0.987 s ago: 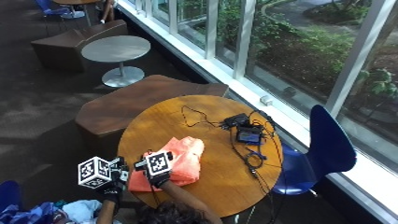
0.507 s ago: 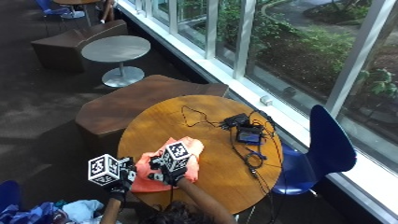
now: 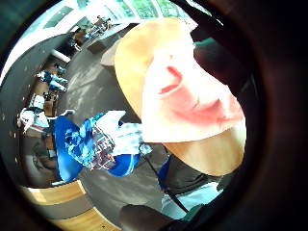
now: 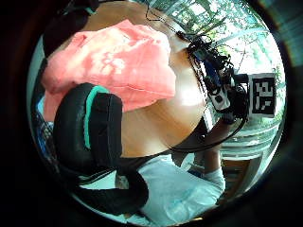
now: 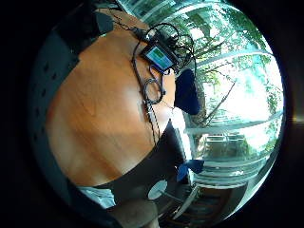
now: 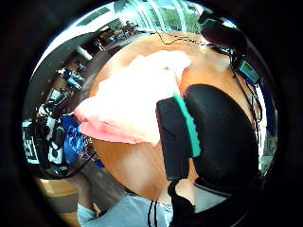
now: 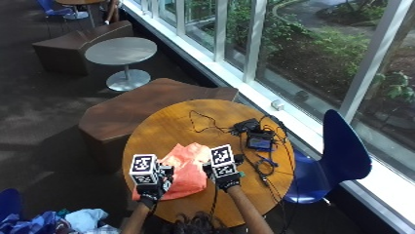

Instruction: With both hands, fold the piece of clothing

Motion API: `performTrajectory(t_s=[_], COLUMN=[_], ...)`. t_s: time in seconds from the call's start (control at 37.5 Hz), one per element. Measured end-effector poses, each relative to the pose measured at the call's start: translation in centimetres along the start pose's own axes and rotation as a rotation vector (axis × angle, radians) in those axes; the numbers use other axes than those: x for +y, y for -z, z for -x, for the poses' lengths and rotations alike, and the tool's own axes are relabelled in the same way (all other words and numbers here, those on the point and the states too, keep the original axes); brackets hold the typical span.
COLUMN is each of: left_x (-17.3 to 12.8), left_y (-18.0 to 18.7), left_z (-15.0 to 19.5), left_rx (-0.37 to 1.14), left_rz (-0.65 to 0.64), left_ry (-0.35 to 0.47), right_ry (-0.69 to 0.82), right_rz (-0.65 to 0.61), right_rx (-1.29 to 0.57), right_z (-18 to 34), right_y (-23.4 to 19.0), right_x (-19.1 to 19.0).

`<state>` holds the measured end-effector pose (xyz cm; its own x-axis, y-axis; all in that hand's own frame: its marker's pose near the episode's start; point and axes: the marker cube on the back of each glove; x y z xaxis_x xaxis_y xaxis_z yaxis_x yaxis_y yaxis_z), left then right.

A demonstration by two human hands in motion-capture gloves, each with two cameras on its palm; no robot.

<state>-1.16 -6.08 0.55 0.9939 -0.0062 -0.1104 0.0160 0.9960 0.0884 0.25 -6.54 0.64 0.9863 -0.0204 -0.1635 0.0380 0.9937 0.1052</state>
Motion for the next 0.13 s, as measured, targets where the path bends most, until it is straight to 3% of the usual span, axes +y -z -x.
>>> performTrajectory(t_s=[0.13], left_x=[-0.05], left_y=[-0.03], left_z=[-1.14], left_rx=[-0.004], left_rz=[0.045], left_ry=[-0.018], right_ry=[-0.014], right_rz=[-0.008], right_rx=[0.016], right_z=[-0.41], right_y=[0.51], right_x=[0.25])
